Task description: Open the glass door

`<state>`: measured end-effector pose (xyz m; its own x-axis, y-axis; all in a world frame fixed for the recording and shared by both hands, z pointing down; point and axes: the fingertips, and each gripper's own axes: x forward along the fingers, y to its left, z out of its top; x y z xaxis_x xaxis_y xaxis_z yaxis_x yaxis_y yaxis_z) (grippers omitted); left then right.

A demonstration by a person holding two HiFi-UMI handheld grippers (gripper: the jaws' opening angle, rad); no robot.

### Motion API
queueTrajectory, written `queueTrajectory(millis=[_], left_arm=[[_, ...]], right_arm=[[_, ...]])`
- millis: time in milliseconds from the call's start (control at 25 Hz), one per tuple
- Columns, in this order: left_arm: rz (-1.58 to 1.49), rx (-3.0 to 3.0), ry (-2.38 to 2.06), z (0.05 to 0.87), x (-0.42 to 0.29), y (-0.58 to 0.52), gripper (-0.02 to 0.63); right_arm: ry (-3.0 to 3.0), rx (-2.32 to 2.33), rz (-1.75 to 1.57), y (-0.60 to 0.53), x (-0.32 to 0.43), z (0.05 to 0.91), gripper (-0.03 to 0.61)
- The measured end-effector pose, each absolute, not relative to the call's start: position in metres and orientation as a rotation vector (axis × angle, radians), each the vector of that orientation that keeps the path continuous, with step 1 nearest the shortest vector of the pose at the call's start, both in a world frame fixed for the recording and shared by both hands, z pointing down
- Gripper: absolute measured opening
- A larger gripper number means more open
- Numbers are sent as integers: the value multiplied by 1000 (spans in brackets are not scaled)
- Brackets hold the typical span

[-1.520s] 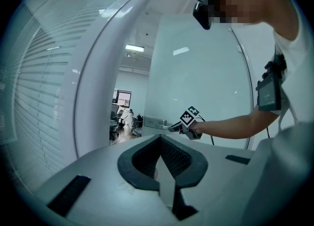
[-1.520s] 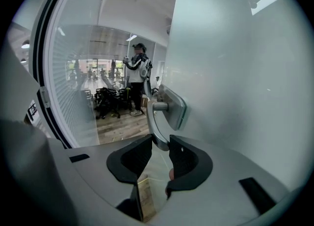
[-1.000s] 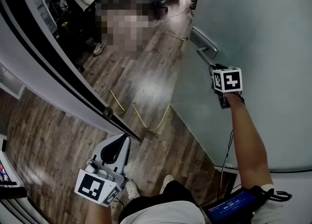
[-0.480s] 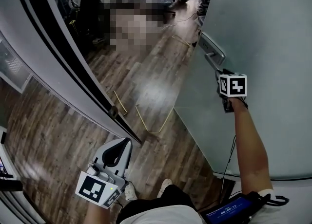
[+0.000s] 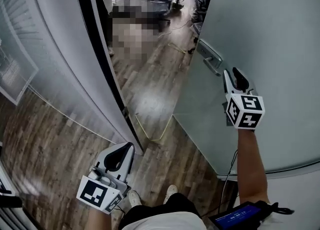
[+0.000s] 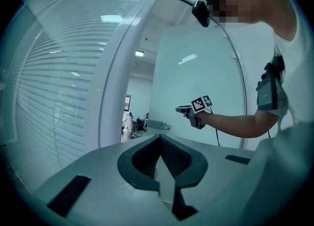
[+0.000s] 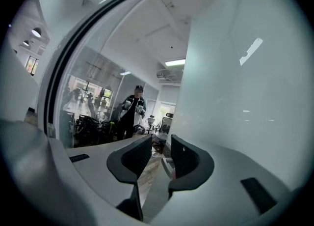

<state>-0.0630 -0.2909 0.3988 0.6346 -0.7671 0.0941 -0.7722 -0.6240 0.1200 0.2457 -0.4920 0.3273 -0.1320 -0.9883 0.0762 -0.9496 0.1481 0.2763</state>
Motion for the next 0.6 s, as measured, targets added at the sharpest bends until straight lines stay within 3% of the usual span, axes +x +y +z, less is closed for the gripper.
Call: queueTrajectory(millis=[280, 600], left_arm=[[11, 2791, -1180, 385, -93, -269, 0], [-5, 2877, -1081, 433, -113, -212, 1]], right_arm=[[-2266, 1960, -298, -388, 190, 277, 110], [-2302, 2096, -308, -244, 154, 323, 20]])
